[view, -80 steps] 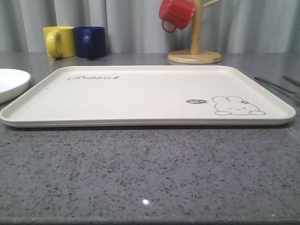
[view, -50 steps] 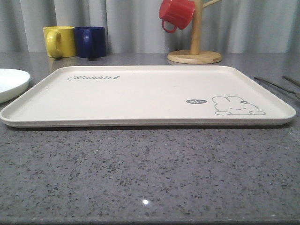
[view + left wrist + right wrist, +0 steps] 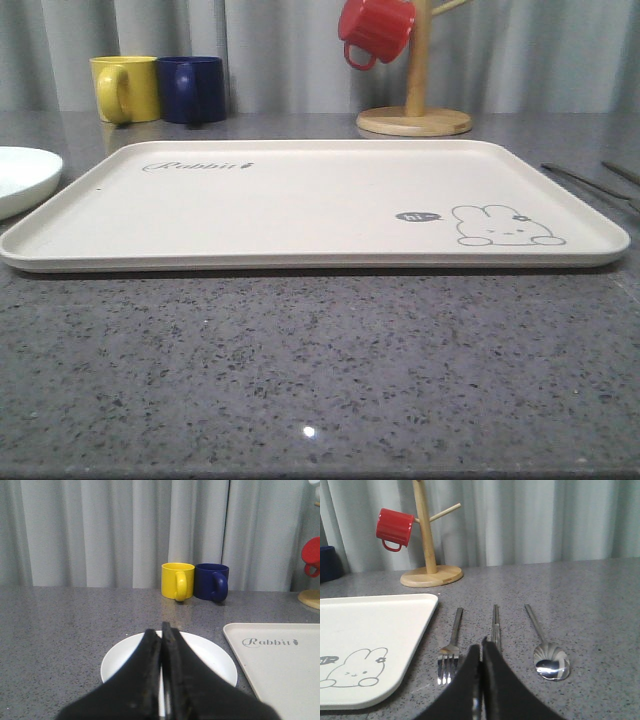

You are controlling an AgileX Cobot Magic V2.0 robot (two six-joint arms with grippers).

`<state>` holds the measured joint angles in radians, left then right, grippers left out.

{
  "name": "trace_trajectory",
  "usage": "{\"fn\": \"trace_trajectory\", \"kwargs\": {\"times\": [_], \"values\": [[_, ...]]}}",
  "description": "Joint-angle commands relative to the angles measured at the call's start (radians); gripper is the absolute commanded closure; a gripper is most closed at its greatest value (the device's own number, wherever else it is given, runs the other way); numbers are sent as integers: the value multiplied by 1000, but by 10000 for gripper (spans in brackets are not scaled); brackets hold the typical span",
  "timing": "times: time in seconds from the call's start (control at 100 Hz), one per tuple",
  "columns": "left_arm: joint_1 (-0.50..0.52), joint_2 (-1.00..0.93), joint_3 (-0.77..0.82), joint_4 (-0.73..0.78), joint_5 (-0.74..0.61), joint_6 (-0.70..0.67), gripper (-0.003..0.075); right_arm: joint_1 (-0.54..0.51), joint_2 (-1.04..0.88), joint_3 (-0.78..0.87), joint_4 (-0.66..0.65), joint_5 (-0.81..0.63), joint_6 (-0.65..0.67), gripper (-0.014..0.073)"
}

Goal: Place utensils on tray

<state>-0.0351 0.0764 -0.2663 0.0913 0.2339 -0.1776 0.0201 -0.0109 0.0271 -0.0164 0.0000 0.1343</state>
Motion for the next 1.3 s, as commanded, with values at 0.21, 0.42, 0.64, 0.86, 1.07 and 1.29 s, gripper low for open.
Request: {"fn": "trace_trajectory", "kwargs": {"times": [0.21, 0.42, 0.64, 0.86, 1.07, 1.29], "values": [[-8, 357, -365, 38, 262, -11, 739, -6, -18, 0, -1, -80, -9, 662], [-8, 592, -533, 40, 434, -11, 739, -6, -18, 0, -1, -80, -9, 662], [-8, 720, -570, 40, 450, -11, 739, -6, -18, 0, -1, -80, -9, 662], [-8, 740, -570, 40, 470, -11, 736, -6, -18, 0, -1, -80, -9, 662], [-8, 740, -570, 40, 512, 9, 499, -6, -18, 0, -1, -80, -9, 662], [-8, 740, -570, 34, 512, -3, 307, -6, -18, 0, -1, -80, -9, 662]]}}
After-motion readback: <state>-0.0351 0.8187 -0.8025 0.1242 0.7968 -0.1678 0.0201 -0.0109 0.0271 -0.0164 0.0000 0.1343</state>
